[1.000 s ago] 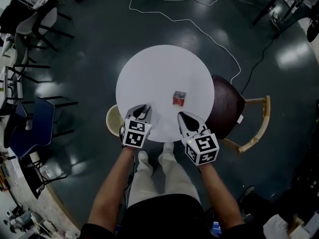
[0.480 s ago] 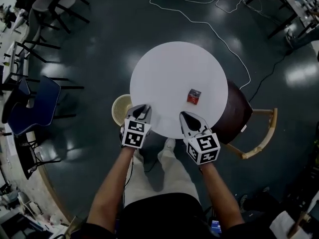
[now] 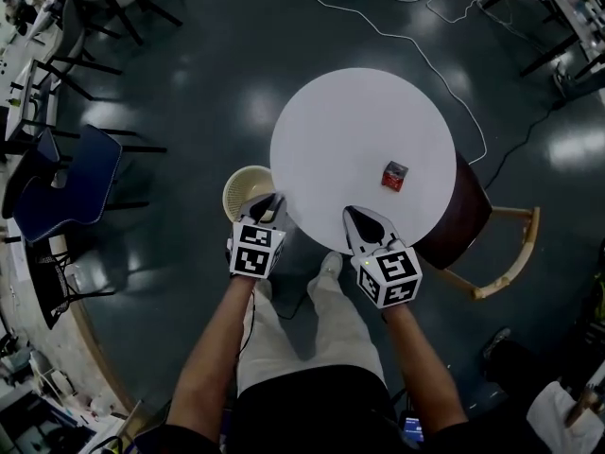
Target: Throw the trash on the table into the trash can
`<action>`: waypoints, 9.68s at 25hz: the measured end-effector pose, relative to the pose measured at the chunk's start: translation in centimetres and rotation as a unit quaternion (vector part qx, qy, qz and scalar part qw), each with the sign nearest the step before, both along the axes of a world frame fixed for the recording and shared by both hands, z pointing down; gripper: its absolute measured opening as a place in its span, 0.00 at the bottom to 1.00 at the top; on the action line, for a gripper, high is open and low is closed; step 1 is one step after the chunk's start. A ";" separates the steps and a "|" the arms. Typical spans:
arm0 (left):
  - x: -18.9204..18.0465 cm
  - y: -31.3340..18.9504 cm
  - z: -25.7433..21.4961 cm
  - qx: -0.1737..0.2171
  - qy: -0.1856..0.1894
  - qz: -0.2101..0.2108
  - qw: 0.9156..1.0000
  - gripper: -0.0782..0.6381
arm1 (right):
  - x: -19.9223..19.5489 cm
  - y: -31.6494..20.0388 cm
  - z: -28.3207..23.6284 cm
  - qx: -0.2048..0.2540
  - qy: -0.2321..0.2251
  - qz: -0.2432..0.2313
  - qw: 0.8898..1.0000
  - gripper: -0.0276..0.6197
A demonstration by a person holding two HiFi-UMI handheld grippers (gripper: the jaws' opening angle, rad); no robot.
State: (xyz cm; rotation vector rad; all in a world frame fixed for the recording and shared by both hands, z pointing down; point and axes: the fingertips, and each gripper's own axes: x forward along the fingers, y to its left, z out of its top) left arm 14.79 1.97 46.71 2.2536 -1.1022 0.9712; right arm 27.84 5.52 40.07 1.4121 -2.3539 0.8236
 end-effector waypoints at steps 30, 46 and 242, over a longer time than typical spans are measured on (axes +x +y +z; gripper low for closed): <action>-21.1 -0.8 12.2 -0.053 0.036 -0.013 0.998 0.22 | -26.7 -1.9 10.1 -0.051 0.002 -0.054 0.997 0.07; -25.0 -0.3 24.6 -0.087 0.043 0.002 0.995 0.22 | -31.9 -2.1 21.7 -0.085 0.002 -0.043 0.995 0.07; 20.9 -3.1 3.1 0.002 0.105 0.127 0.986 0.13 | 14.8 -5.8 13.0 -0.076 0.191 -0.037 0.978 0.14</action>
